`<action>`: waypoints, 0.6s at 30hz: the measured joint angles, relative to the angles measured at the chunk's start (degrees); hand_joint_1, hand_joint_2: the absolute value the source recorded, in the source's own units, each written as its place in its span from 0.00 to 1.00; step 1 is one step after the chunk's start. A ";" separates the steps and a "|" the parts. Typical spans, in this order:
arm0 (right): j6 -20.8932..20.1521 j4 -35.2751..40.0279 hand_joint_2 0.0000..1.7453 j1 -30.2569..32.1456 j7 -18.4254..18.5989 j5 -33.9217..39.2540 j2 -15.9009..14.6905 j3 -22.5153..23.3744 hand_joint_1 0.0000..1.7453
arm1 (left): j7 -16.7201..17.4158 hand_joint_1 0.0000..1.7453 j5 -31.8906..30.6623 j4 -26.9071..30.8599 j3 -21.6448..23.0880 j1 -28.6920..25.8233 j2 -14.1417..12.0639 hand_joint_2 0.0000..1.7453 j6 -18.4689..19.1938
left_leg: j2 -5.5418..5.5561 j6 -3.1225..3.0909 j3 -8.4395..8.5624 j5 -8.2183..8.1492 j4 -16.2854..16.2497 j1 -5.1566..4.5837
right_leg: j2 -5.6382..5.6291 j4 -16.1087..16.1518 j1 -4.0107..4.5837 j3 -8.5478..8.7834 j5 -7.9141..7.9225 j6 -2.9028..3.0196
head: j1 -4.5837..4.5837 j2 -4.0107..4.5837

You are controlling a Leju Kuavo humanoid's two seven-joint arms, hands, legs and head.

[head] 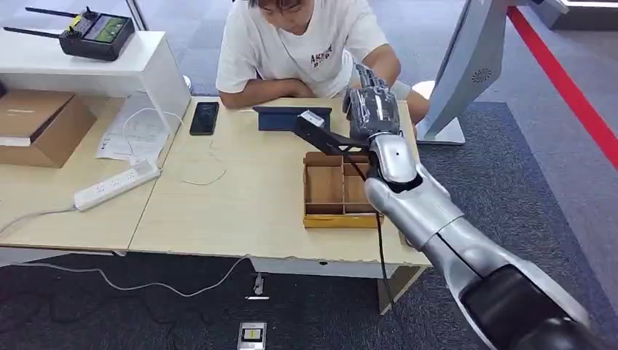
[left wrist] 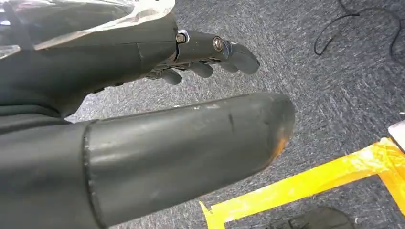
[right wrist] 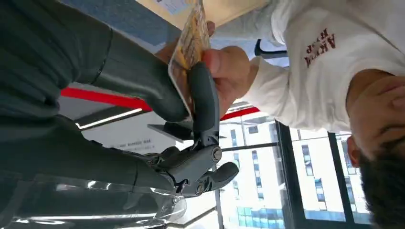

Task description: Pass the card to the sensor for recognition and then transmit it.

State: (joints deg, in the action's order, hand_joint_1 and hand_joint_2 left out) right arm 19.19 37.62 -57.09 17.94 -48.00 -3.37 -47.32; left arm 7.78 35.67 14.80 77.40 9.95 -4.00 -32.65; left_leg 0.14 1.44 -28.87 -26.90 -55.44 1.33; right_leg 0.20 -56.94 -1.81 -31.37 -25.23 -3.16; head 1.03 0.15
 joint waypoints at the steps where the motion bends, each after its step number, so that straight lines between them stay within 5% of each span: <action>1: 0.04 -0.50 1.00 -0.05 -0.04 0.00 0.04 -0.11 1.00 | 0.00 0.00 -0.02 0.00 0.00 0.00 0.00 0.00 0.00 | 0.00 0.01 0.00 -0.01 0.00 0.00 | 0.00 0.00 0.00 -0.02 0.00 0.00 | 0.00 0.00; 3: 0.28 -1.44 1.00 -0.39 -0.13 0.02 0.44 -0.35 1.00 | 0.04 0.00 -0.02 0.00 0.00 0.03 0.02 0.00 0.04 | 0.00 0.02 0.03 -0.02 0.00 0.00 | 0.00 0.00 0.01 -0.03 -0.02 0.02 | 0.00 0.00; 4: 0.44 -1.93 1.00 -0.56 -0.18 0.09 0.55 -0.50 0.29 | 0.09 0.00 -0.02 0.00 0.00 0.03 0.02 0.00 0.07 | 0.00 0.02 0.03 -0.02 0.00 0.00 | 0.00 0.00 0.01 -0.03 -0.03 0.03 | -0.02 0.00; 5: 0.68 -2.38 1.00 -0.65 -0.20 0.20 0.63 -0.61 0.00 | 0.13 0.00 -0.04 0.00 0.00 0.02 0.00 0.00 0.07 | 0.00 0.01 0.02 -0.02 0.00 0.01 | 0.00 0.00 0.01 -0.02 -0.04 0.02 | 0.00 0.00; 13: 7.19 -4.57 1.00 -0.73 -4.75 3.74 1.14 -1.33 0.00 | 0.24 0.00 -0.37 0.00 0.00 -0.11 0.00 0.00 -0.04 | -0.02 0.01 0.05 -0.01 0.01 0.00 | -0.01 0.00 0.01 0.00 -0.02 0.02 | -0.02 0.00; 18: 12.59 -3.10 1.00 0.06 -9.58 12.28 1.01 -0.76 0.00 | -0.24 0.00 -0.31 0.00 0.00 -0.61 0.00 0.00 -0.35 | -0.02 0.02 0.10 -0.01 0.00 0.00 | -0.01 0.00 0.01 0.02 -0.02 0.02 | 0.00 0.00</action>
State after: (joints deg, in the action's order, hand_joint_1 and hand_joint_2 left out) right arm 31.78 34.52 -57.03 8.37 -35.73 -2.36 -48.08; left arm 7.54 35.36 14.80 77.40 9.34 -4.00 -33.00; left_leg 0.12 1.46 -28.77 -26.90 -55.45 1.34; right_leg 0.19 -56.94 -1.80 -31.35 -25.25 -3.14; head 1.03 0.15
